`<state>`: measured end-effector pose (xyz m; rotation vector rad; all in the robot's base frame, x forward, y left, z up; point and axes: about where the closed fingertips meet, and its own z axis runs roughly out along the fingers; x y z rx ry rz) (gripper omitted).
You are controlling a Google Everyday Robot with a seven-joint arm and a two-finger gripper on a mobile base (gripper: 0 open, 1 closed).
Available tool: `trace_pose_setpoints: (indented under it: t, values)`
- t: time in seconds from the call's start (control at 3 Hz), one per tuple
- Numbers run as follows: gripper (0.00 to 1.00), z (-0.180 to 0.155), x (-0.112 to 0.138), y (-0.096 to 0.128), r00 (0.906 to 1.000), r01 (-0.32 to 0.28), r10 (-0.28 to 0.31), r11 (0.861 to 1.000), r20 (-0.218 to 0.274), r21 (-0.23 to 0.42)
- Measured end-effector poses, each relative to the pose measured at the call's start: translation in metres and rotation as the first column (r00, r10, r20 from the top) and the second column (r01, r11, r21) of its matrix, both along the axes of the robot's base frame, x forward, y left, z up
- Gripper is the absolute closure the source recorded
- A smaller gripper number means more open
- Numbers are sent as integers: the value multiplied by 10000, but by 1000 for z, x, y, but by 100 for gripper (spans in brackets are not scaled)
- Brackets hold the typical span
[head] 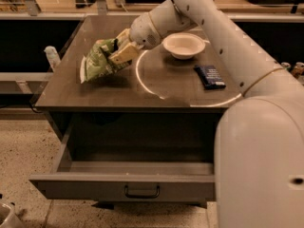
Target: Place green jalapeno chip bag into top drawer
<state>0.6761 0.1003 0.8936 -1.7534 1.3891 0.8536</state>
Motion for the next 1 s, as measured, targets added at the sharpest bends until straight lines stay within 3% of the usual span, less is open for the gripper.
trace_pose_setpoints:
  t: [0.33,0.67,1.0]
  values:
    - [100,50,-40,-33,9936,1085,-1105,9917,248,695]
    - [100,72,-80,-53,9768,2120,-2141,9651,-27,1539]
    - [100,65,-109,-66,9417,3364,-3252,9153,-864,2214]
